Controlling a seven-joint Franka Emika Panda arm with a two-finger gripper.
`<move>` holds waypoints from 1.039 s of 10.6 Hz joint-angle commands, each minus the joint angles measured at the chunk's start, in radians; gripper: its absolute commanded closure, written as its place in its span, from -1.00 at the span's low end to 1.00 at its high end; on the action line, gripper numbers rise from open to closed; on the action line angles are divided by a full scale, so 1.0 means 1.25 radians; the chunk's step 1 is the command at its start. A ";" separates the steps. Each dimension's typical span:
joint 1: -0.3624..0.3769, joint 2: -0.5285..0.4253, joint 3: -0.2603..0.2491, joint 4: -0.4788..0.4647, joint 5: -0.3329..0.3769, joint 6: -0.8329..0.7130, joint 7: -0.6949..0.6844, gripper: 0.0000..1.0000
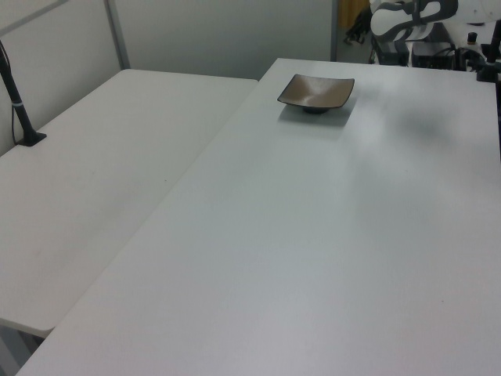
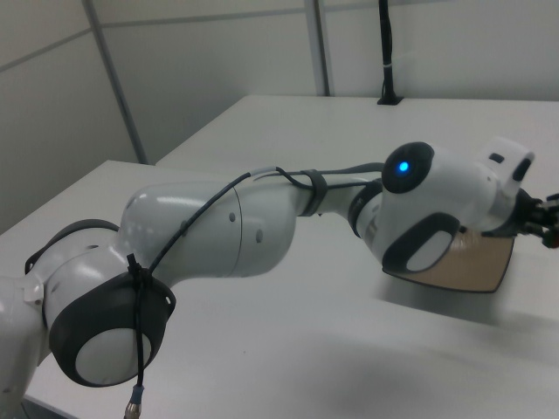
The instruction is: Strawberries on a ceramic plate
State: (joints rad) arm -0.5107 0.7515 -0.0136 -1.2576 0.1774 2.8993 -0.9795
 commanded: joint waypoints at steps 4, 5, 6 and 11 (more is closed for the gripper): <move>0.088 -0.032 0.006 -0.052 0.015 -0.017 0.242 0.72; 0.098 -0.032 0.005 -0.061 0.015 -0.017 0.287 0.72; 0.108 -0.032 0.006 -0.073 0.015 -0.017 0.327 0.72; 0.121 -0.031 0.037 -0.142 0.021 -0.009 0.459 0.72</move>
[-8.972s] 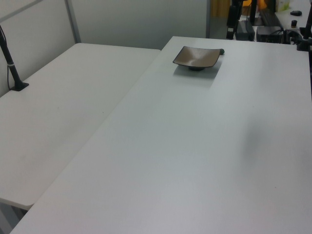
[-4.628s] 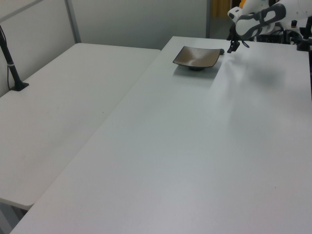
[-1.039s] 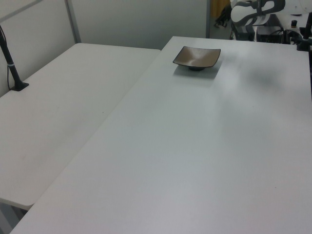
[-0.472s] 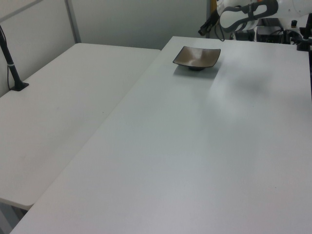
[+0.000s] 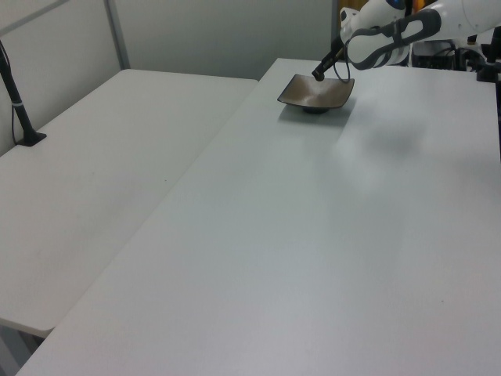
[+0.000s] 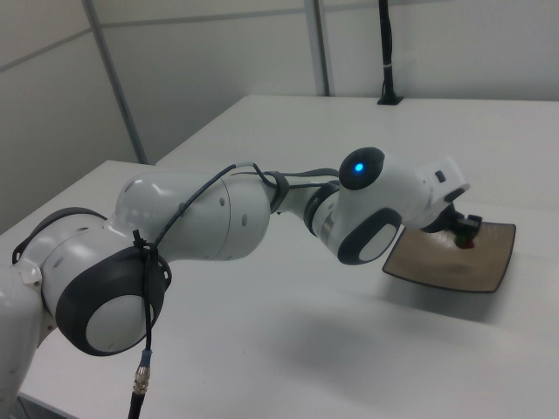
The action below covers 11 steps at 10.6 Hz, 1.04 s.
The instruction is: Strawberries on a ceramic plate
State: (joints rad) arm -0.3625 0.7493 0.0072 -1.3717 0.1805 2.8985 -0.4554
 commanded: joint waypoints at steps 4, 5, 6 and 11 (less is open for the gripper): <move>0.004 -0.023 0.025 -0.071 0.027 -0.007 0.040 0.72; 0.004 -0.021 0.025 -0.071 0.031 -0.007 0.040 0.71; 0.004 -0.020 0.025 -0.071 0.032 -0.007 0.040 0.57; 0.022 -0.031 0.025 -0.073 0.035 -0.014 0.043 -1.00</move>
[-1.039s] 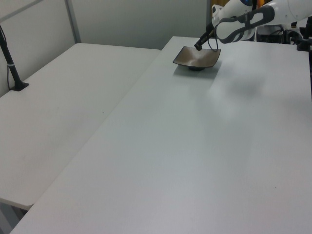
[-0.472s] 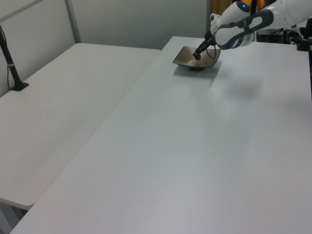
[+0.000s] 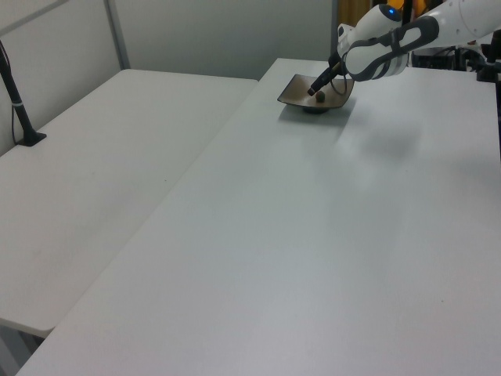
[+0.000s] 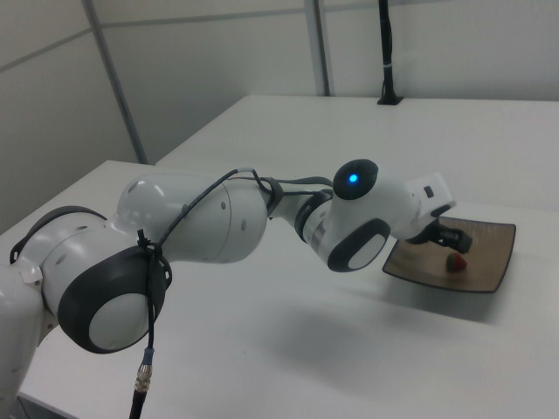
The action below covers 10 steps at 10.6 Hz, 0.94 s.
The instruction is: Strawberries on a ceramic plate
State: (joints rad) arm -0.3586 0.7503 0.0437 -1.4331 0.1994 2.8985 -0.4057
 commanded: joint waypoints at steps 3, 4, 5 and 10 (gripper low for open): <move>0.019 -0.123 -0.009 -0.090 0.017 -0.018 -0.002 -1.00; 0.016 -0.151 -0.010 -0.111 0.017 -0.028 -0.004 -1.00; 0.011 -0.180 -0.012 -0.117 0.017 -0.080 -0.006 -1.00; -0.006 -0.365 -0.017 -0.111 0.020 -0.540 0.007 -1.00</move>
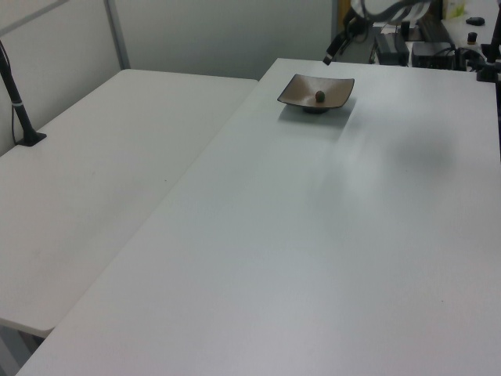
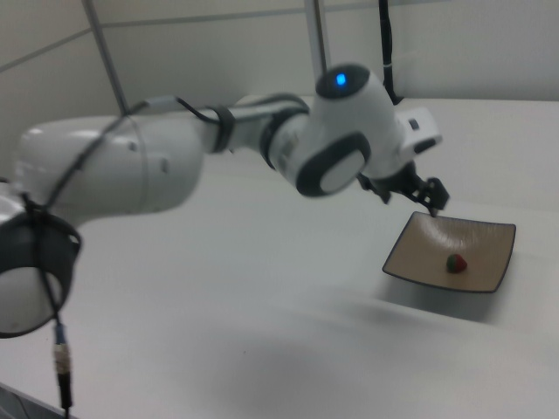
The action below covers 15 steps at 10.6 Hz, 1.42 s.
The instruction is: Strawberries on a ceramic plate
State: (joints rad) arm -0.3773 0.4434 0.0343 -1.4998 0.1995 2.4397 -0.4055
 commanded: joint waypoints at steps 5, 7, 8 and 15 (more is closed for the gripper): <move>0.060 -0.287 -0.012 -0.052 0.011 -0.473 0.130 -1.00; 0.108 -0.328 -0.012 -0.052 0.008 -0.546 0.154 -1.00; 0.136 -0.339 -0.012 -0.052 0.007 -0.561 0.172 -1.00; 0.373 -0.342 -0.068 -0.057 -0.080 -0.577 0.294 -1.00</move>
State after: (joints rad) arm 0.0072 0.0284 0.0049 -1.5382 0.1506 1.7219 -0.0548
